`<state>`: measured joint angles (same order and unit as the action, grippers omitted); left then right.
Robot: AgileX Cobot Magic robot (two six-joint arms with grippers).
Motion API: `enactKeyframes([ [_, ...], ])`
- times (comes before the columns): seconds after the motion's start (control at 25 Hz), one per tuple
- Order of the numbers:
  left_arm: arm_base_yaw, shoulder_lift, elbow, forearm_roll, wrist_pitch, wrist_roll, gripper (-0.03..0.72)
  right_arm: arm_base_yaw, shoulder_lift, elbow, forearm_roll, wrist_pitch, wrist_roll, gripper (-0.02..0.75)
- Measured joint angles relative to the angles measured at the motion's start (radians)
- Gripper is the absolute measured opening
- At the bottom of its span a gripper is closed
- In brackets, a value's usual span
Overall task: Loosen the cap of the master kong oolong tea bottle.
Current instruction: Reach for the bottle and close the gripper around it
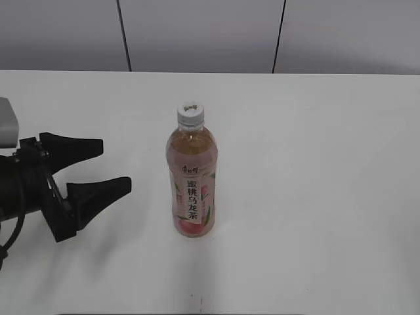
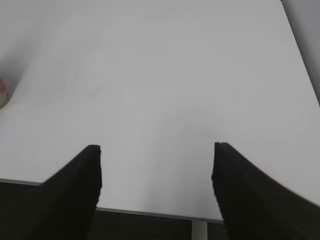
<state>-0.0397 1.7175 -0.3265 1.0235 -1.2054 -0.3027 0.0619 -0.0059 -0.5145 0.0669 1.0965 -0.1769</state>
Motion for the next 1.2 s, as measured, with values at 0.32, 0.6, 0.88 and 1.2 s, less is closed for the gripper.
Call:
enactKeyframes([
  [0.32, -0.128, 0.0, -0.038, -0.006, -0.001, -0.001, 0.599, 0.0, 0.0, 0.0, 0.0, 0.0, 0.0, 0.524],
  [0.6, -0.246, 0.0, -0.049, -0.189, -0.004, -0.001, 0.599, 0.0, 0.0, 0.0, 0.0, 0.0, 0.0, 0.524],
  [0.88, -0.274, 0.01, -0.059, -0.229, -0.004, -0.001, 0.595, 0.0, 0.0, 0.0, 0.0, 0.0, 0.0, 0.524],
  [1.2, -0.34, 0.122, -0.155, -0.228, -0.004, -0.001, 0.595, 0.0, 0.0, 0.0, 0.0, 0.0, 0.0, 0.524],
])
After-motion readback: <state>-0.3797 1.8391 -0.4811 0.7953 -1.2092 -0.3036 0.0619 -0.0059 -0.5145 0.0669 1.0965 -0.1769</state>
